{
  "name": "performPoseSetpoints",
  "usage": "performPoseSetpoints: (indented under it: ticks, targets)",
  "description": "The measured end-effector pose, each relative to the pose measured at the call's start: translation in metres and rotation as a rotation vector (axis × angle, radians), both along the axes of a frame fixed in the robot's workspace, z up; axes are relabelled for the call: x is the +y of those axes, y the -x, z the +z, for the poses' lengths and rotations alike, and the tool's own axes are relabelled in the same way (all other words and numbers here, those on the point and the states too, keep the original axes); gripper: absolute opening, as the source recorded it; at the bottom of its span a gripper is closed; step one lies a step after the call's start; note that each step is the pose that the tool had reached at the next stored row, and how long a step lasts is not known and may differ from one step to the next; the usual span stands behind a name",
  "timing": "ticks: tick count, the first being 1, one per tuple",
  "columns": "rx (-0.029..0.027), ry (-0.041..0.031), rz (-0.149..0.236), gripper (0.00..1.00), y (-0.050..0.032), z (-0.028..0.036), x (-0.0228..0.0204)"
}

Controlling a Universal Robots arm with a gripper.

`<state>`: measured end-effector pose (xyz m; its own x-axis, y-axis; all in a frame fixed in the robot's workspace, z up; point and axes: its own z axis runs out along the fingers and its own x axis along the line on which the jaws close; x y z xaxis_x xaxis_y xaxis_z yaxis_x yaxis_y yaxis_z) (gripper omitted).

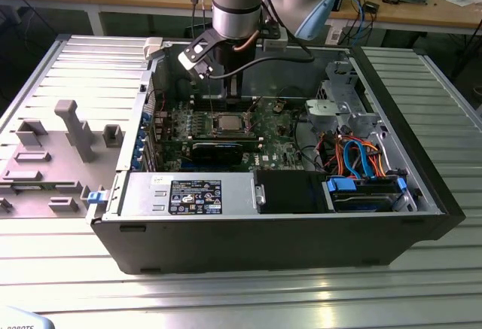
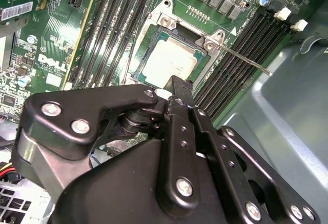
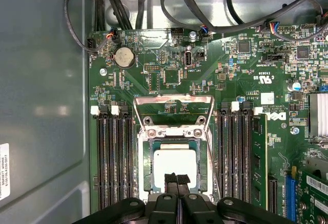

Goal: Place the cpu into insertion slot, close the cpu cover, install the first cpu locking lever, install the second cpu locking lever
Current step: 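Close the cpu cover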

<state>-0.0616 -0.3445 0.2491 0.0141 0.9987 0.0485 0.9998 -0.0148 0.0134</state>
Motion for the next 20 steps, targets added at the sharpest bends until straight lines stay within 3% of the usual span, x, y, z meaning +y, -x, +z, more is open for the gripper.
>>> performPoseSetpoints:
  ticks: [20]
  targets:
    - [0.0000, 0.0034, 0.000, 0.11, 0.0000, 0.0061, 0.0001]
